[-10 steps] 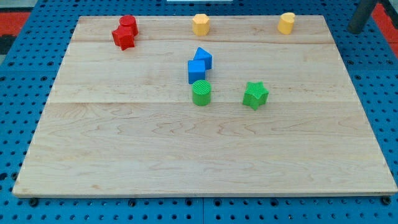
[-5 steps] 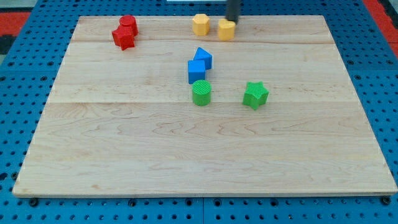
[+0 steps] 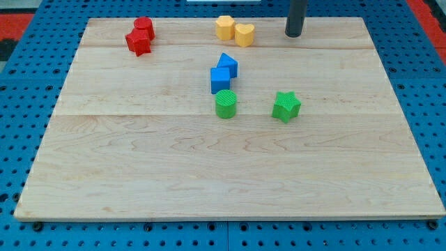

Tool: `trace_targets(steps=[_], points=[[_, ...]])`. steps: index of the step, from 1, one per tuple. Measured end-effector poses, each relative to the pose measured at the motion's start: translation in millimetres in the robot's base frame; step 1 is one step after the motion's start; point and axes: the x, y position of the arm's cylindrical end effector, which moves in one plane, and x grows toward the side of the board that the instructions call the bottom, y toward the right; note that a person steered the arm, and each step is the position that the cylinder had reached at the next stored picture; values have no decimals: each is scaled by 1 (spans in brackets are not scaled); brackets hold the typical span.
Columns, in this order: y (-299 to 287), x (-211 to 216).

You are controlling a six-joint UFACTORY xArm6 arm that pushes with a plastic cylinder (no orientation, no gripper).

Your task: Slide the yellow heart into the hexagon

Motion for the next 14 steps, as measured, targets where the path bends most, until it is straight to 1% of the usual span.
trace_targets(steps=[3,4,5,6,7,9,14], points=[[0,-2],[-23,-2],[-31,-2],[-36,16],[-40,20],[-68,20],[-79,20]])
